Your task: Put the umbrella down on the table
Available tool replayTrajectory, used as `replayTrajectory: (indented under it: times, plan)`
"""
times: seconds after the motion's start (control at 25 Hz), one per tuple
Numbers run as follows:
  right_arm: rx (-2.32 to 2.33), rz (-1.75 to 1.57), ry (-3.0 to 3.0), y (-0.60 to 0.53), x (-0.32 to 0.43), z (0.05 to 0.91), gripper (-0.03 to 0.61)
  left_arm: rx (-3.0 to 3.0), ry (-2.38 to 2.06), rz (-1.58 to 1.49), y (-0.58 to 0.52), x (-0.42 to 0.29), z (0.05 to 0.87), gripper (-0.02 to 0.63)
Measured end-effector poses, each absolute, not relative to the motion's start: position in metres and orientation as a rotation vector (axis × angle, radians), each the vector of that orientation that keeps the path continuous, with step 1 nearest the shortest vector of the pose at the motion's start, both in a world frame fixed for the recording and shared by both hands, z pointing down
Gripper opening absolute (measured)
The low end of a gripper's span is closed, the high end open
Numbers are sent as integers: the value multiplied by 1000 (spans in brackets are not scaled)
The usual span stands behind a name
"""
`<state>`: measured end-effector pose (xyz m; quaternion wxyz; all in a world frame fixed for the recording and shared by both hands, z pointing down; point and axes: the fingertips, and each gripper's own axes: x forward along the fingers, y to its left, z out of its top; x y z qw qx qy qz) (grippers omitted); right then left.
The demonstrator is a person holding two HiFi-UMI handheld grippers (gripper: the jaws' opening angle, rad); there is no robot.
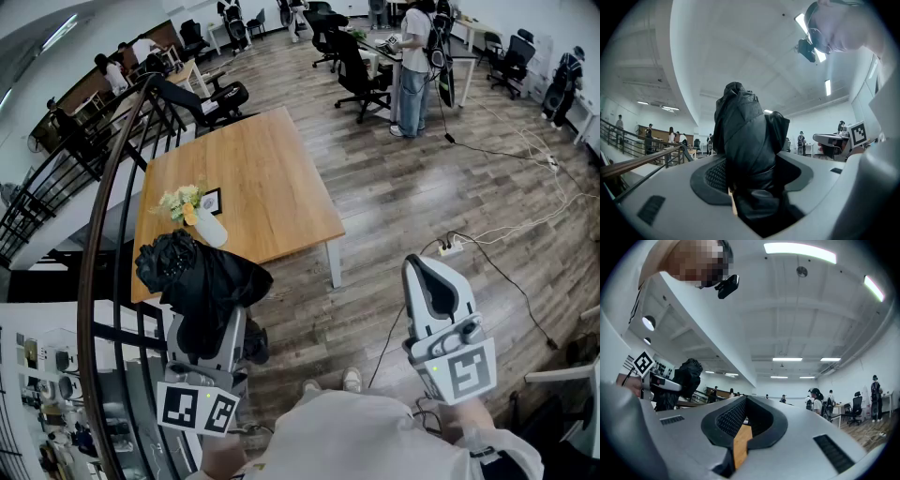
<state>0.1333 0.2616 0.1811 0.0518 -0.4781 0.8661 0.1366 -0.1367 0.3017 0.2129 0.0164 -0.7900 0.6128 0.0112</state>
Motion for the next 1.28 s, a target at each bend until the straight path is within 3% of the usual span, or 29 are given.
replayTrajectory:
  times: [1.28]
  plan:
    - [-1362, 208, 2745, 214, 157, 219, 26, -2474, 1877, -15, 244, -99, 212, 284]
